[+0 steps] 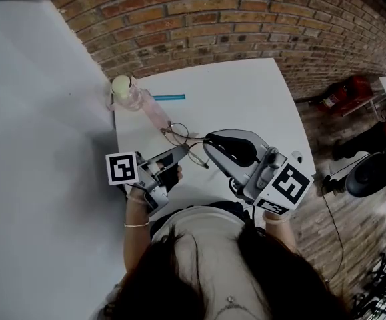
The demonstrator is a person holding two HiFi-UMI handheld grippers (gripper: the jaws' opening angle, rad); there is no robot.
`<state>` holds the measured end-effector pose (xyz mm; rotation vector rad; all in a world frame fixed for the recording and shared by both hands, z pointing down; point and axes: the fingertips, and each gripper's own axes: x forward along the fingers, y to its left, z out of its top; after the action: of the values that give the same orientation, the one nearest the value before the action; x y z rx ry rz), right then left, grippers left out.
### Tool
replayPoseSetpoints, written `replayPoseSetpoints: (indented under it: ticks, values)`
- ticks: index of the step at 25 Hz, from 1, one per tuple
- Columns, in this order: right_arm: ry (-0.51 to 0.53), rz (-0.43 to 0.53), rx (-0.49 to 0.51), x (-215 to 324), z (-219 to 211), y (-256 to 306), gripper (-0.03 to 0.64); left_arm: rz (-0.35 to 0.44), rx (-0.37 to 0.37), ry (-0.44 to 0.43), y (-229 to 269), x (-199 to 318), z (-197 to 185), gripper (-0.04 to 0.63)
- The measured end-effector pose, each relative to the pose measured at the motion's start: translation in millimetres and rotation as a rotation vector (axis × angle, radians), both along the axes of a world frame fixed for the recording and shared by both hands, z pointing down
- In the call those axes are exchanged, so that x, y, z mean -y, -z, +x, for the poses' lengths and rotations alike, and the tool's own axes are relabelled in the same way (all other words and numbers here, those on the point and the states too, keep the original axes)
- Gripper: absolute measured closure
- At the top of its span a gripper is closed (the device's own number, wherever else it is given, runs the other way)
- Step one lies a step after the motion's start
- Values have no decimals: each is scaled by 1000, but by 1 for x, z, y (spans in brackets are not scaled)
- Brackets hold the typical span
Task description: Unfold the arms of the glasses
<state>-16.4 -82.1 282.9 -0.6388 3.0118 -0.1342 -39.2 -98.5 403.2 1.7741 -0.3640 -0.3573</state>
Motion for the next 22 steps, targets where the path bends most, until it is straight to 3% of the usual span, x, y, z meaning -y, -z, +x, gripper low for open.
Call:
replayPoseSetpoints:
  ticks: [22]
  values:
    - [-3, 17, 0, 9, -3, 10, 580, -20, 25, -17, -8, -3, 9, 574]
